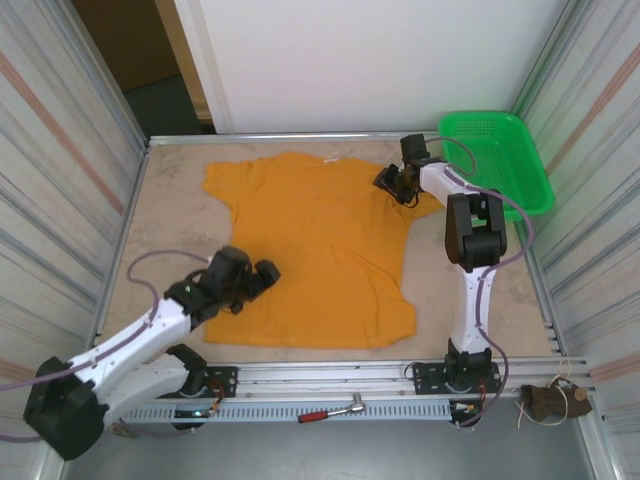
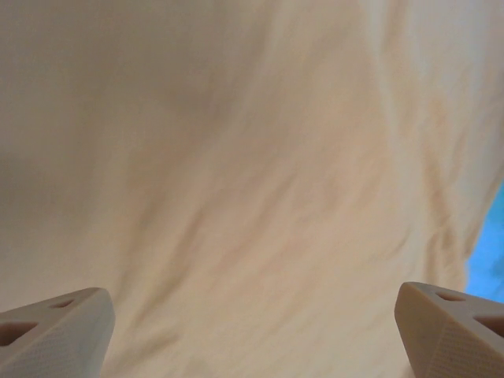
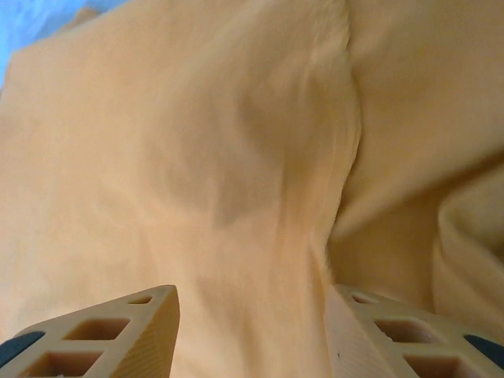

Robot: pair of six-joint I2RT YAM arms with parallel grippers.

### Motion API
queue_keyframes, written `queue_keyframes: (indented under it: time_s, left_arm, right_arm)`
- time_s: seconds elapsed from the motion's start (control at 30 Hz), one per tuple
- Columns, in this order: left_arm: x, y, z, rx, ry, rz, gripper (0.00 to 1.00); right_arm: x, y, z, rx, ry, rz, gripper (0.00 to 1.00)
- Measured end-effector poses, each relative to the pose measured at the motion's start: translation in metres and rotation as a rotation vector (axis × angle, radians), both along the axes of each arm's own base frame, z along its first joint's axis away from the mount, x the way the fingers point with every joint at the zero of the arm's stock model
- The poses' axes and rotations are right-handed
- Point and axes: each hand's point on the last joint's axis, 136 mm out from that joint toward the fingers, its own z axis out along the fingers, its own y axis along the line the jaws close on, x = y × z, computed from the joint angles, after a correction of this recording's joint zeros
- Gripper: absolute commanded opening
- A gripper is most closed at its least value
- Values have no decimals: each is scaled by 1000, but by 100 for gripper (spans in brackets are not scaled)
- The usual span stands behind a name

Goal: Fold the inside-out t-shirt

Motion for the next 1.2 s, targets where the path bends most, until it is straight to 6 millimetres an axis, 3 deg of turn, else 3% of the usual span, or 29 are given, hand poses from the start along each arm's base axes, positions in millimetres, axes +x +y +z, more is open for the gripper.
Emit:
queue_keyframes:
  time_s: [0.13, 0.23, 0.33, 0.47, 0.6, 0.73, 0.93, 1.03, 1.2]
  left_arm:
    - [78, -2, 34, 29, -77, -3, 94]
    - [145, -13, 50, 58, -140, -51, 94]
    - [204, -21, 47, 79, -181, -96, 93]
    - [251, -18, 13, 92, -154, -124, 93]
    - [264, -7, -30, 93, -82, -124, 93]
    - [266, 0, -52, 85, -41, -117, 93]
    - [280, 3, -43, 54, -84, -104, 93]
    - [286, 6, -50, 40, -85, -80, 93]
    - [293, 7, -48, 15, -106, -46, 93]
  right_arm:
    - [-33, 7, 41, -6, -64, 41, 54]
    - [-50, 11, 57, 1, -102, 56, 54]
    - [-50, 11, 44, 0, -90, 55, 54]
    - [-50, 9, 5, -12, -14, 46, 54]
    - [-48, 8, -28, -15, 59, 39, 54]
    - [-13, 8, -17, -2, 13, 14, 54]
    - [41, -2, -22, 3, 5, -23, 54]
    - [70, -8, -19, 7, -19, -41, 54]
    - [99, -15, -19, 7, -34, -59, 54]
